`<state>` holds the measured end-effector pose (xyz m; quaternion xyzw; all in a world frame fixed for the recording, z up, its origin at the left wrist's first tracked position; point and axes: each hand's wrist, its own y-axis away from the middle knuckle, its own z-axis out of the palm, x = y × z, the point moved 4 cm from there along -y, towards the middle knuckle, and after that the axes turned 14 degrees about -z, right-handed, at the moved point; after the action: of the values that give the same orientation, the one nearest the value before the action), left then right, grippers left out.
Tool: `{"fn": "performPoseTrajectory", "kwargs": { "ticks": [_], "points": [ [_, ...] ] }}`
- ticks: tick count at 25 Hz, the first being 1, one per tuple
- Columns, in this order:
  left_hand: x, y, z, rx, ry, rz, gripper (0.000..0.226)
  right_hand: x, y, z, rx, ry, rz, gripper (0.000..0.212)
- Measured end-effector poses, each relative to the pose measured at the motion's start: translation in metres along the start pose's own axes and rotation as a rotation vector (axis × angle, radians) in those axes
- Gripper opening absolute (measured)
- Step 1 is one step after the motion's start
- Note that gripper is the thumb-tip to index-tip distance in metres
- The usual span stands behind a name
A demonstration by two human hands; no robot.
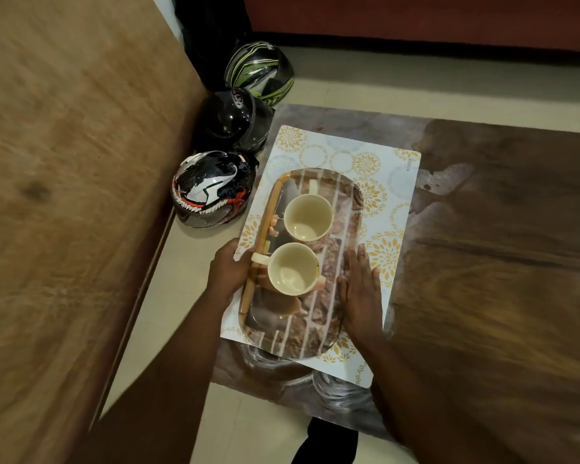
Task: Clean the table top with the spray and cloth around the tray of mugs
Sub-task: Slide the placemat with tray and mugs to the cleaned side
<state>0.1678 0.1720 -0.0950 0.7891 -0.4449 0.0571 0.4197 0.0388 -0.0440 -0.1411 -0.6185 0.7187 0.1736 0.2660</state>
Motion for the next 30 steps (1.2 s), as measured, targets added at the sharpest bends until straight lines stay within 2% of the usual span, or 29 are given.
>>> {"fn": "performPoseTrajectory", "kwargs": {
  "ticks": [3, 8, 12, 14, 16, 20, 25, 30],
  "points": [
    [0.007, 0.012, 0.014, -0.073, 0.011, 0.010, 0.025, 0.012, 0.006, -0.012, 0.013, 0.030, 0.019, 0.056],
    [0.039, 0.045, 0.066, -0.097, 0.001, 0.095, 0.022, 0.059, 0.030, -0.051, -0.020, 0.066, 0.050, 0.061],
    [0.069, 0.092, 0.144, -0.173, -0.092, 0.177, 0.025, 0.137, 0.060, -0.108, 0.015, 0.069, 0.106, 0.066],
    [0.085, 0.122, 0.190, -0.194, -0.134, 0.230, 0.028, 0.182, 0.080, -0.141, 0.036, 0.112, 0.126, 0.059],
    [0.094, 0.154, 0.225, -0.222, -0.121, 0.224, 0.030, 0.219, 0.096, -0.169, 0.057, 0.123, 0.146, 0.051],
    [0.127, 0.228, 0.301, -0.312, -0.056, 0.293, 0.035, 0.289, 0.134, -0.230, 0.111, 0.183, 0.184, 0.050],
    [0.150, 0.267, 0.364, -0.362, -0.101, 0.285, 0.041, 0.346, 0.165, -0.273, 0.140, 0.192, 0.246, 0.049],
    [0.155, 0.277, 0.389, -0.335, -0.123, 0.265, 0.039, 0.374, 0.173, -0.285, 0.106, 0.191, 0.245, 0.049]
  ]
}}
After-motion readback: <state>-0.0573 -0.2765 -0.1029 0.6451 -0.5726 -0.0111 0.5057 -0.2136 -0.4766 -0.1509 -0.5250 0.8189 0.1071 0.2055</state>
